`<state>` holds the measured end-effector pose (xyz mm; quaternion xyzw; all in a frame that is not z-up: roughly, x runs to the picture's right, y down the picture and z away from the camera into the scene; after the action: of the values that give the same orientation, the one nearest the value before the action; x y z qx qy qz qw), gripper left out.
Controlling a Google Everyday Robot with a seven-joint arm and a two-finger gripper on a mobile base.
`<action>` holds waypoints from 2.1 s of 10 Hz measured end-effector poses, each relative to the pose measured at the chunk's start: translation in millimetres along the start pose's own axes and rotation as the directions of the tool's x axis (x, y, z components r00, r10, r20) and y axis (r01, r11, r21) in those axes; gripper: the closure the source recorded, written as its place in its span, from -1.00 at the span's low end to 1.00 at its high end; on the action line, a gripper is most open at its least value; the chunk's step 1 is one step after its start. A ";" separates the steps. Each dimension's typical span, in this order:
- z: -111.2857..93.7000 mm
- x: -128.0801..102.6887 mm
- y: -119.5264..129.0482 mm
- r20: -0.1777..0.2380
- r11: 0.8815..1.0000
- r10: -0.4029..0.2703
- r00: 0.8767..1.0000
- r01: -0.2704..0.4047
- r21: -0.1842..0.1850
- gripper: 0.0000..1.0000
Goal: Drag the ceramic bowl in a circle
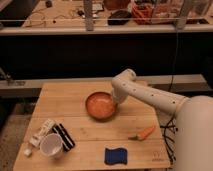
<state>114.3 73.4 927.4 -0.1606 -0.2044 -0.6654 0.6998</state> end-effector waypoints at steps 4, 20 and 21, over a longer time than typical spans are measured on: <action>-18.2 -27.1 62.1 -0.001 0.991 0.116 0.993 -0.116 -0.070 1.00; -11.8 -92.6 -46.0 0.064 0.992 -0.101 0.993 0.105 -0.073 1.00; -9.5 -78.6 -43.5 0.060 0.992 -0.087 0.994 0.092 -0.081 1.00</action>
<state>69.2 134.0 877.8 -0.1992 -0.2028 -0.6993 0.6559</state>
